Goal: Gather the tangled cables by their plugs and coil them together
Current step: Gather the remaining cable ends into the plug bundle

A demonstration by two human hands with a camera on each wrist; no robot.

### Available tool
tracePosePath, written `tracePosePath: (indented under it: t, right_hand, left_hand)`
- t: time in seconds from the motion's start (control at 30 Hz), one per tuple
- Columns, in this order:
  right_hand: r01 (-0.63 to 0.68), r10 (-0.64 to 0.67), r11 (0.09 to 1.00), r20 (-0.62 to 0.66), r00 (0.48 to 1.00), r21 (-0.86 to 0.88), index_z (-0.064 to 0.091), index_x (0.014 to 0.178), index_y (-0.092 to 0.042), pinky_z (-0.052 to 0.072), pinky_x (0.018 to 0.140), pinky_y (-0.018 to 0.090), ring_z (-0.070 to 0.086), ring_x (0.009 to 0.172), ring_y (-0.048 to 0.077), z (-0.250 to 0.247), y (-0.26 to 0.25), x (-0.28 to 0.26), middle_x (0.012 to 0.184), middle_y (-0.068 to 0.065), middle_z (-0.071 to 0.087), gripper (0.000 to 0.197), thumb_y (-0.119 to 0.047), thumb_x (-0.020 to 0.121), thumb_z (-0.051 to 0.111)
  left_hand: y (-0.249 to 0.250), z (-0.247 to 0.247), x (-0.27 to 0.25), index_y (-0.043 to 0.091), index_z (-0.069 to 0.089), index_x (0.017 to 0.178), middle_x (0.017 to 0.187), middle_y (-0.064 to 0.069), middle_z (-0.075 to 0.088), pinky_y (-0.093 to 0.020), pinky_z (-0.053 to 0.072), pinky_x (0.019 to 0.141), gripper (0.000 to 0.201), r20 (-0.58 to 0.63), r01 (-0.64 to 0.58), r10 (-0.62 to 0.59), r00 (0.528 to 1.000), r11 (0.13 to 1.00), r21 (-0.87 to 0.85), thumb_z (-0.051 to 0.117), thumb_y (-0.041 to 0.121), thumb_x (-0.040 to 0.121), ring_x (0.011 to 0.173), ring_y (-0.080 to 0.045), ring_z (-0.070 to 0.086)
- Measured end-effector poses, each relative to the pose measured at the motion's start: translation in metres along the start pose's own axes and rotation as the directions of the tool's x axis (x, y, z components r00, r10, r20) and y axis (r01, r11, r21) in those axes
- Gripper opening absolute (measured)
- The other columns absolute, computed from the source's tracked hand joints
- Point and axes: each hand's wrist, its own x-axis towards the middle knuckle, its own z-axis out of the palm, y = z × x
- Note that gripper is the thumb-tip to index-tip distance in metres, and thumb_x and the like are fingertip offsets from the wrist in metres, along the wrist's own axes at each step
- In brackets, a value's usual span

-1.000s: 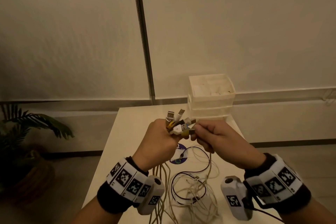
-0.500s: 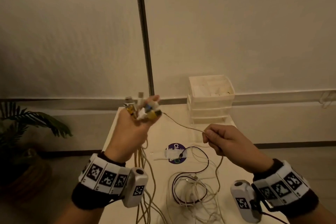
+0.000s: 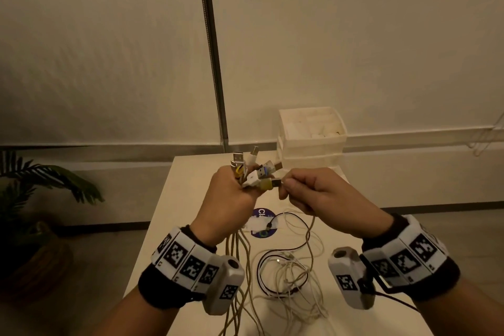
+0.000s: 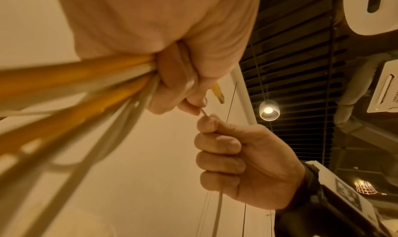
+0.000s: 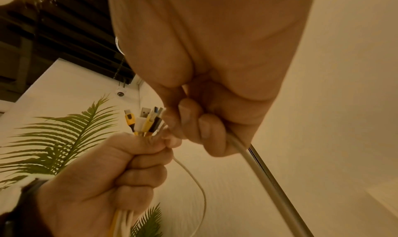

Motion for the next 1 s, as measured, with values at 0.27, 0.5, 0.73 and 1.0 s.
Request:
tracePosePath:
  t: [0.27, 0.5, 0.73, 1.0]
  right_hand:
    - [-0.140, 0.142, 0.989, -0.060, 0.988, 0.044, 0.063, 0.078, -0.012, 0.027, 0.051, 0.027, 0.031, 0.050, 0.011, -0.008, 0.030, -0.023, 0.053, -0.001, 0.038, 0.030, -0.017, 0.100, 0.044]
    - [-0.153, 0.154, 0.988, -0.078, 0.985, 0.019, 0.062, 0.076, -0.013, 0.026, 0.051, 0.030, 0.030, 0.050, 0.012, 0.001, 0.026, -0.021, 0.055, 0.003, 0.036, 0.031, -0.016, 0.100, 0.044]
    - [-0.073, 0.070, 0.993, -0.043, 0.997, -0.093, 0.064, 0.075, -0.016, 0.032, 0.054, 0.028, 0.037, 0.051, 0.008, 0.007, 0.003, -0.007, 0.054, -0.008, 0.044, 0.030, -0.022, 0.099, 0.047]
    - [-0.088, 0.088, 0.996, -0.008, 0.996, -0.010, 0.066, 0.084, -0.009, 0.032, 0.052, 0.019, 0.037, 0.050, 0.005, 0.007, 0.007, -0.012, 0.053, -0.009, 0.043, 0.029, -0.021, 0.100, 0.045]
  left_hand:
    - [-0.016, -0.068, 0.004, 0.015, 0.063, 0.076, 0.053, 0.001, 0.035, -0.023, 0.021, 0.044, 0.021, -0.351, 0.142, -0.251, 0.902, 0.941, -0.308, 0.057, 0.007, 0.095, 0.042, -0.011, 0.025]
    - [0.006, -0.041, -0.012, 0.042, 0.062, 0.101, 0.118, 0.007, 0.069, -0.018, 0.052, 0.062, 0.032, -0.024, 0.068, -0.067, 0.997, 0.996, 0.056, 0.070, 0.015, 0.086, 0.063, -0.001, 0.062]
    - [0.000, -0.002, -0.008, 0.026, 0.070, 0.103, 0.094, 0.009, 0.072, -0.014, 0.049, 0.072, 0.024, 0.129, -0.023, 0.009, 0.992, 0.994, 0.103, 0.068, 0.008, 0.088, 0.081, 0.001, 0.066]
    - [-0.008, -0.012, -0.006, 0.025, 0.065, 0.072, 0.045, 0.017, 0.054, -0.026, 0.030, 0.048, 0.033, -0.043, 0.096, -0.097, 0.994, 0.995, -0.032, 0.059, -0.001, 0.092, 0.039, -0.001, 0.040]
